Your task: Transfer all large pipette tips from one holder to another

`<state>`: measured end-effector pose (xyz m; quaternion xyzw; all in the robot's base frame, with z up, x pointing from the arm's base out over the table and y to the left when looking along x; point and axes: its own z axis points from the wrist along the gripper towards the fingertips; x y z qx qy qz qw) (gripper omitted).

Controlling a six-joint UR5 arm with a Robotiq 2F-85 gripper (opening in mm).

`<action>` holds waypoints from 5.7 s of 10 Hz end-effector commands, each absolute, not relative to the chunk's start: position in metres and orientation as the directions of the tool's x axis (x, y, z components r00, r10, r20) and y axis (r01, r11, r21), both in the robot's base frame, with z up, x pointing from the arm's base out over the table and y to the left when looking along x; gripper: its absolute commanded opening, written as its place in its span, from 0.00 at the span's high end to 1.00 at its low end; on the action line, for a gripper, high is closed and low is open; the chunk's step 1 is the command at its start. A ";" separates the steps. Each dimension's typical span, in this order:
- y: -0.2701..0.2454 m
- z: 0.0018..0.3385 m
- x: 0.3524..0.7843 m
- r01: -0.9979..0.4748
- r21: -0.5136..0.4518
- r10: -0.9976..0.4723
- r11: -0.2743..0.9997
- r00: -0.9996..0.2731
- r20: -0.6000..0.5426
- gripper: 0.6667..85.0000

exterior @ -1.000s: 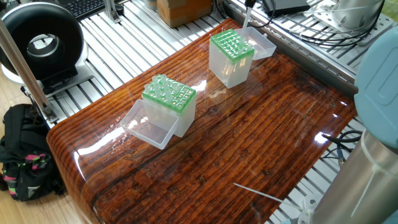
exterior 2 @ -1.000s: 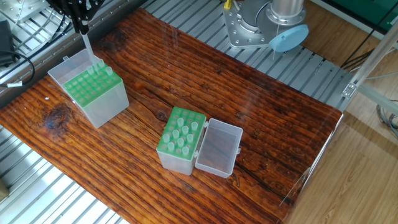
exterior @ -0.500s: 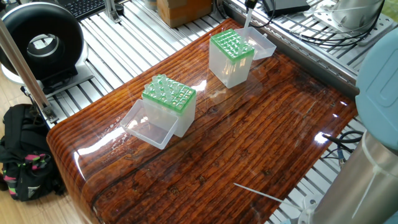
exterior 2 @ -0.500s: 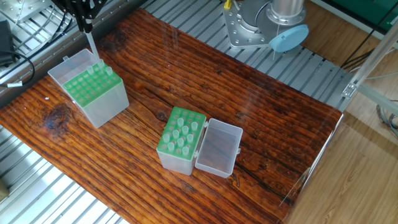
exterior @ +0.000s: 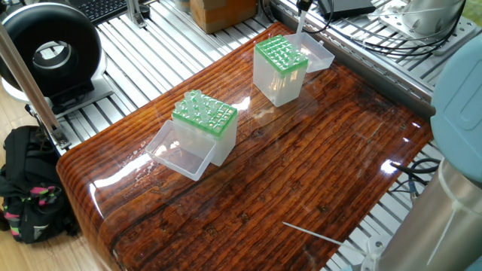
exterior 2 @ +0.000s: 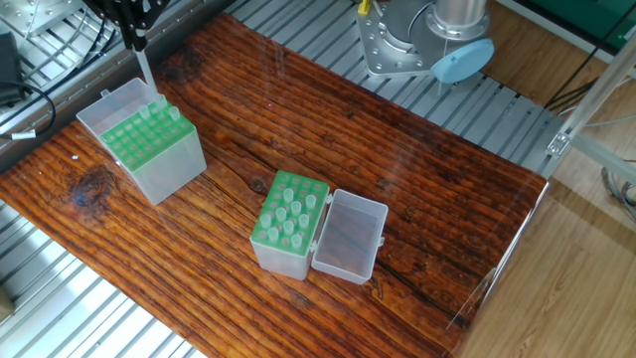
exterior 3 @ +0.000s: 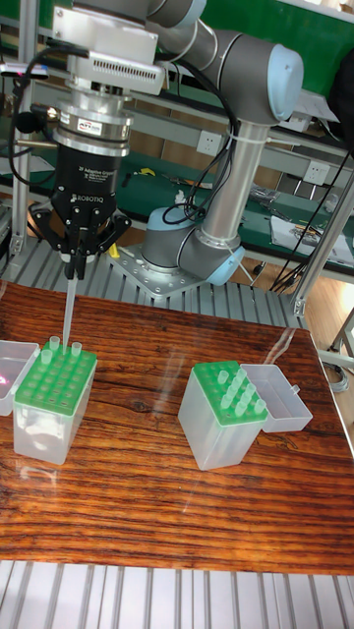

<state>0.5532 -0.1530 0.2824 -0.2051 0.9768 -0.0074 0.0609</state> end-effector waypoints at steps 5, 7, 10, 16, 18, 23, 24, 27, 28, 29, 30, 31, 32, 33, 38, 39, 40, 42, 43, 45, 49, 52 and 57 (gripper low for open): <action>-0.152 0.276 0.555 -0.397 -0.006 -0.395 0.918 -0.911 -0.118 0.92; -0.150 0.277 0.553 -0.395 0.000 -0.392 0.919 -0.912 -0.119 0.92; -0.154 0.279 0.553 -0.399 -0.018 -0.398 0.917 -0.910 -0.115 0.92; -0.158 0.279 0.549 -0.400 -0.031 -0.401 0.916 -0.910 -0.104 0.92; -0.155 0.278 0.548 -0.396 -0.021 -0.396 0.918 -0.912 -0.103 0.92; -0.152 0.276 0.551 -0.392 -0.017 -0.392 0.920 -0.914 -0.103 0.92; -0.153 0.276 0.553 -0.393 -0.018 -0.393 0.919 -0.914 -0.105 0.92; -0.154 0.275 0.554 -0.393 -0.023 -0.393 0.919 -0.913 -0.104 0.92; -0.155 0.274 0.556 -0.395 -0.025 -0.395 0.918 -0.913 -0.105 0.92; -0.155 0.273 0.558 -0.393 -0.026 -0.394 0.919 -0.913 -0.103 0.92; -0.154 0.271 0.559 -0.392 -0.022 -0.392 0.920 -0.914 -0.103 0.92; -0.150 0.270 0.560 -0.392 -0.006 -0.390 0.920 -0.914 -0.108 0.91; -0.145 0.267 0.559 -0.391 0.016 -0.387 0.920 -0.916 -0.108 0.91; -0.146 0.264 0.560 -0.394 0.017 -0.390 0.919 -0.915 -0.108 0.90; -0.151 0.258 0.560 -0.415 0.011 -0.412 0.910 -0.907 -0.090 0.87; -0.151 0.258 0.560 -0.421 0.013 -0.418 0.907 -0.904 -0.089 0.83; -0.151 0.257 0.560 -0.428 0.011 -0.425 0.904 -0.901 -0.087 0.81; -0.151 0.257 0.559 -0.442 0.013 -0.439 0.897 -0.895 -0.082 0.70; -0.150 0.258 0.558 -0.447 0.017 -0.444 0.894 -0.892 -0.082 0.61; -0.151 0.258 0.558 -0.450 0.014 -0.448 0.893 -0.891 -0.078 0.61; -0.135 0.262 0.561 -0.407 0.019 -0.406 0.913 -0.912 -0.056 0.61; -0.092 0.255 0.567 -0.317 0.063 -0.315 0.946 -0.948 -0.040 0.64; -0.067 0.264 0.547 -0.253 0.030 -0.254 0.967 -0.964 0.077 0.66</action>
